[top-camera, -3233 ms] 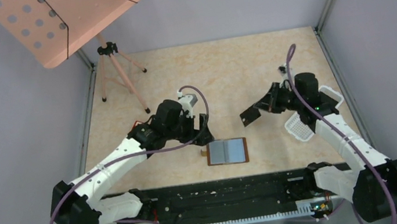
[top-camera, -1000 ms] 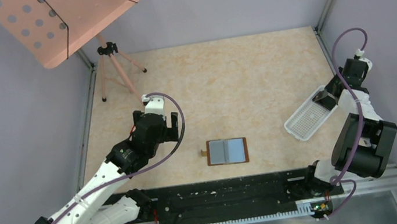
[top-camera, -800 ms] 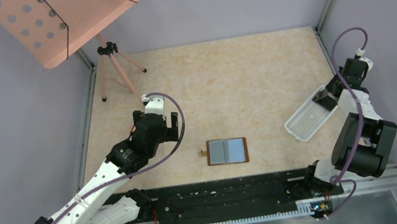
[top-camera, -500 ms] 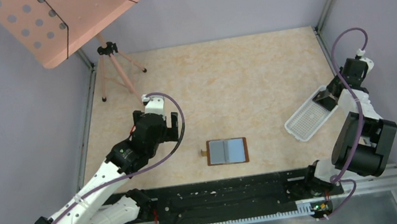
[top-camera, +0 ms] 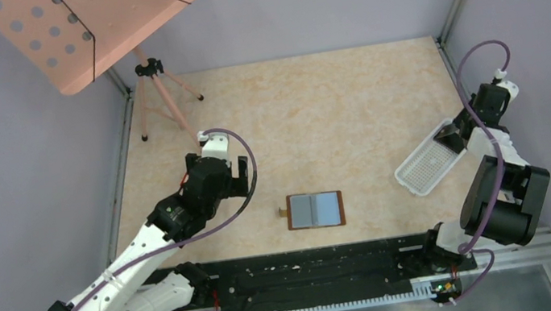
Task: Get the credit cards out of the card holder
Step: Place the credit card in the storage box.
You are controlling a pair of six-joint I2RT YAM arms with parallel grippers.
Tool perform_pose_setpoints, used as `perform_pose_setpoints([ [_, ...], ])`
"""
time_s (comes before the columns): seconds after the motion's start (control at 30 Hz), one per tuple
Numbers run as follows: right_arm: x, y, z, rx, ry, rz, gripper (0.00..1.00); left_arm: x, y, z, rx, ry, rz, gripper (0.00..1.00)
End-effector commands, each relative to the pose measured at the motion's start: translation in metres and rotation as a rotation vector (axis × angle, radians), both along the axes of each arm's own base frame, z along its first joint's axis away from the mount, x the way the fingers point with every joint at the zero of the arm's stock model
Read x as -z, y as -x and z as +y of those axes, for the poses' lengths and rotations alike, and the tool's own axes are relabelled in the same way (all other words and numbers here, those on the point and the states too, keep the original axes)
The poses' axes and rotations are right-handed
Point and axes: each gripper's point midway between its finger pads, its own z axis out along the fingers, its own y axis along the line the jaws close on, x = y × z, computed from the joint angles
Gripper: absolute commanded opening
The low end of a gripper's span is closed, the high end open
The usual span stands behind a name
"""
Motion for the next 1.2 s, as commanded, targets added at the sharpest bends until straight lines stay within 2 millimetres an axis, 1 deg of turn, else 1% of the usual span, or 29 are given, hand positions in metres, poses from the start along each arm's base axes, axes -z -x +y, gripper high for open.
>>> perform_pose_setpoints([
  [0.0, -0.006, -0.003, -0.006, -0.006, 0.034, -0.049, 0.00, -0.009, -0.005, -0.005, 0.004, 0.033, -0.036, 0.97],
  [0.13, 0.001, -0.003, -0.006, -0.010, 0.029, -0.041, 0.00, -0.010, -0.005, -0.006, 0.008, 0.036, -0.038, 0.97],
  [0.2, 0.002, -0.003, -0.006, -0.011, 0.032, -0.041, 0.00, -0.010, -0.006, -0.007, 0.009, 0.038, -0.038, 0.97],
  [0.3, -0.002, -0.001, -0.007, -0.002, 0.040, -0.043, 0.00, -0.010, -0.005, -0.007, 0.010, 0.040, -0.038, 0.97],
  [0.43, -0.008, 0.005, -0.011, 0.031, 0.056, -0.039, 0.13, -0.010, -0.005, -0.007, 0.012, 0.043, -0.040, 0.97],
  [0.57, -0.014, 0.010, -0.012, 0.050, 0.065, -0.040, 0.21, -0.010, -0.005, -0.008, 0.015, 0.046, -0.038, 0.97],
  [0.77, -0.019, 0.014, -0.016, 0.085, 0.069, -0.026, 0.26, -0.013, -0.003, -0.010, 0.024, 0.064, -0.041, 0.97],
  [0.83, -0.017, 0.016, -0.015, 0.086, 0.057, -0.005, 0.26, -0.012, -0.002, -0.010, 0.027, 0.068, -0.036, 0.98],
  [0.97, -0.019, 0.018, -0.016, 0.098, 0.050, 0.005, 0.26, -0.012, 0.002, -0.016, 0.048, 0.095, -0.012, 0.98],
  [1.03, -0.022, 0.017, -0.013, 0.090, 0.034, 0.005, 0.27, -0.012, 0.004, -0.021, 0.061, 0.120, 0.004, 0.99],
  [1.17, -0.037, 0.009, 0.006, 0.026, -0.041, -0.036, 0.28, -0.010, 0.008, -0.029, 0.059, 0.162, 0.057, 0.99],
])
